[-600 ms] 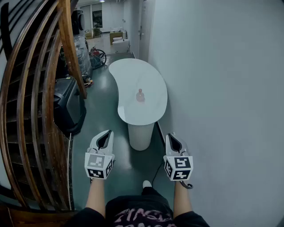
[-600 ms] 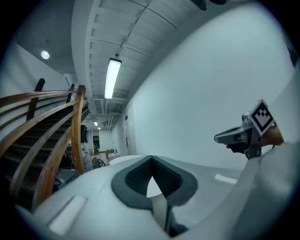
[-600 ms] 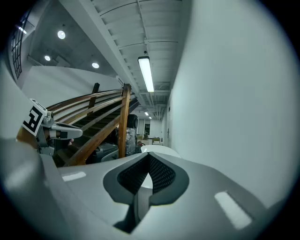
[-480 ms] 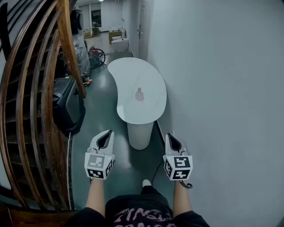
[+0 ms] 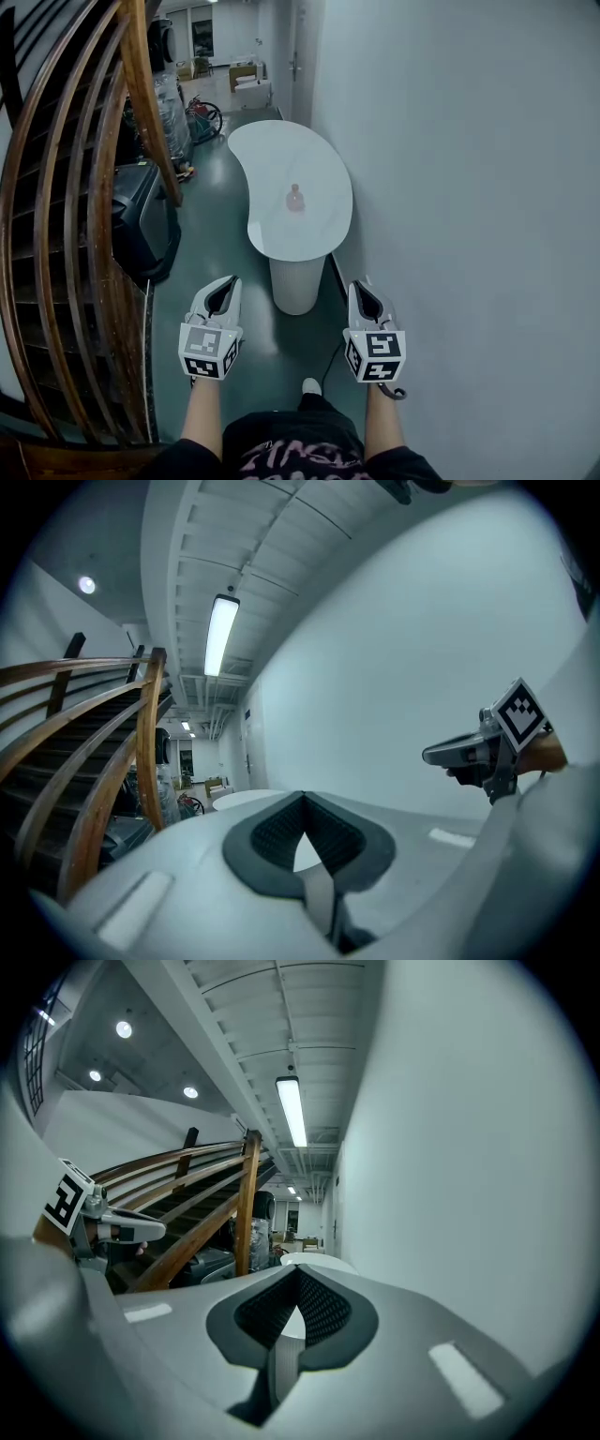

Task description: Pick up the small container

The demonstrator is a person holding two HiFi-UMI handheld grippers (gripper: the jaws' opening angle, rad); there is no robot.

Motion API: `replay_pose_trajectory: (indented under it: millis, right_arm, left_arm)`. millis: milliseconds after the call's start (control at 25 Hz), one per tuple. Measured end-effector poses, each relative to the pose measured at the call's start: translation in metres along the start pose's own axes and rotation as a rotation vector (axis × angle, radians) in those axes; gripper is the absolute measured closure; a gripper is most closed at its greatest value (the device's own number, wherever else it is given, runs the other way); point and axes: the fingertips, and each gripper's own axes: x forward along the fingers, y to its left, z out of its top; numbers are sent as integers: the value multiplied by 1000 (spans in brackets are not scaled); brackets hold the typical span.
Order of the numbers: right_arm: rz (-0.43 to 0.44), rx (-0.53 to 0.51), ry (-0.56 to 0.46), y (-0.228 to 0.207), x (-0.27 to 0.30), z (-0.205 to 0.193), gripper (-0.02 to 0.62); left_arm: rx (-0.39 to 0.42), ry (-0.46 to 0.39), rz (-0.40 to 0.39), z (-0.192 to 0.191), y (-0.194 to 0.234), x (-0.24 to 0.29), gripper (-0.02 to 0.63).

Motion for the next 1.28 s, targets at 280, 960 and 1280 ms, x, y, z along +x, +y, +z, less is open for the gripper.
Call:
replay_pose_trajectory:
  millis: [280, 960, 1280]
  right_arm:
    - [4, -3, 18, 6, -1, -8, 584]
    - [-8, -11, 8, 12, 5, -2, 584]
    - [-13, -6, -8, 5, 23, -4, 583]
  left_arm:
    - [0, 6, -23, -7, -3, -2, 604]
    - [-4, 2, -66, -10, 2, 5, 604]
    - [11, -4, -89, -12, 5, 30, 604]
